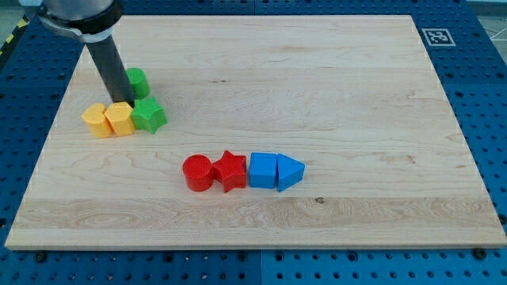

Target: Push the green circle to the green star

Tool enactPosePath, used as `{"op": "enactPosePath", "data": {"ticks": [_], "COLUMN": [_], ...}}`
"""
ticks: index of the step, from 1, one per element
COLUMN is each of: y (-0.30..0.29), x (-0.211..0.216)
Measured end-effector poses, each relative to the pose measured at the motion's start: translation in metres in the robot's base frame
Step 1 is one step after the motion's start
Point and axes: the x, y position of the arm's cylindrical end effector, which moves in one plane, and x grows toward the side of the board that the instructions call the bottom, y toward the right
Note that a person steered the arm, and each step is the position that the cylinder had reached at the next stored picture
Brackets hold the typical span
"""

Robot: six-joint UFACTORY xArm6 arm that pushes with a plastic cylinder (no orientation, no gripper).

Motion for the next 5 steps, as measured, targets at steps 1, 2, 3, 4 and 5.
{"op": "enactPosePath", "data": {"ticks": [1, 2, 3, 4, 5], "y": [-0.009, -0.03, -0.039, -0.039, -0.02], "x": [-0.009, -0.02, -0.036, -0.057, -0.06]}}
